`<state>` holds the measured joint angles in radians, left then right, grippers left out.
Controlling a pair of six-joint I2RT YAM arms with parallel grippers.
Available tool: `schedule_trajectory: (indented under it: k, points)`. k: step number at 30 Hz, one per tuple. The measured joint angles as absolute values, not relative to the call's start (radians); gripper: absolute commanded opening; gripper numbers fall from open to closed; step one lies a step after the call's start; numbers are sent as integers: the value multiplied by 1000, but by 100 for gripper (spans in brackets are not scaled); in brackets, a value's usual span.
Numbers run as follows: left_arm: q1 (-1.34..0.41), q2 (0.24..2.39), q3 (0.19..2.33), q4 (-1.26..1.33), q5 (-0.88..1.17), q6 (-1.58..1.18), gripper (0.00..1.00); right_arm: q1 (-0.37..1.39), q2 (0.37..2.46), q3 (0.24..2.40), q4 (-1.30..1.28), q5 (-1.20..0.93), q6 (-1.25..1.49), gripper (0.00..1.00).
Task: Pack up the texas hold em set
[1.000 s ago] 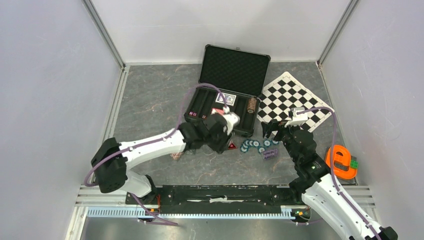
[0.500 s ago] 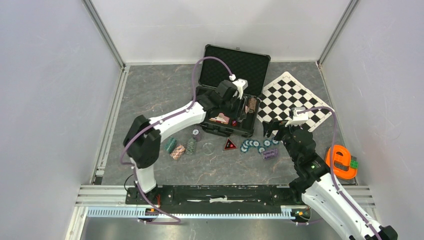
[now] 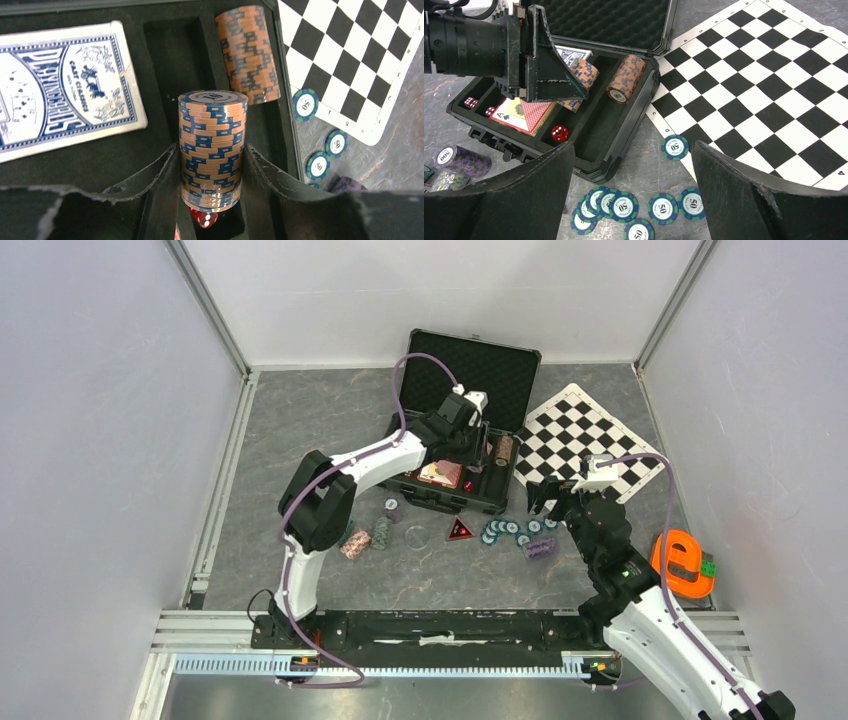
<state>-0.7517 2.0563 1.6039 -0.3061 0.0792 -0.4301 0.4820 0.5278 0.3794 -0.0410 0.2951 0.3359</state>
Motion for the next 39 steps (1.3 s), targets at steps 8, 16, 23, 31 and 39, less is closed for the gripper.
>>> schedule_trajectory:
  k: [8,16,23,31,39]
  points:
    - [-746,2131,1697,-281,78,-459,47,482,525,379,-41,298,340,92]
    - [-734,2169,1779,-279,51,-485,79,482,514,379,-43,300,343,93]
    - [-731,2158,1771,-282,27,-486,59,482,503,379,-46,301,344,93]
    - [-743,2036,1664,-281,35,-483,7,482,503,379,-47,301,344,93]
    - [-759,2011,1637,-286,47,-482,2,482,507,379,-46,301,343,93]
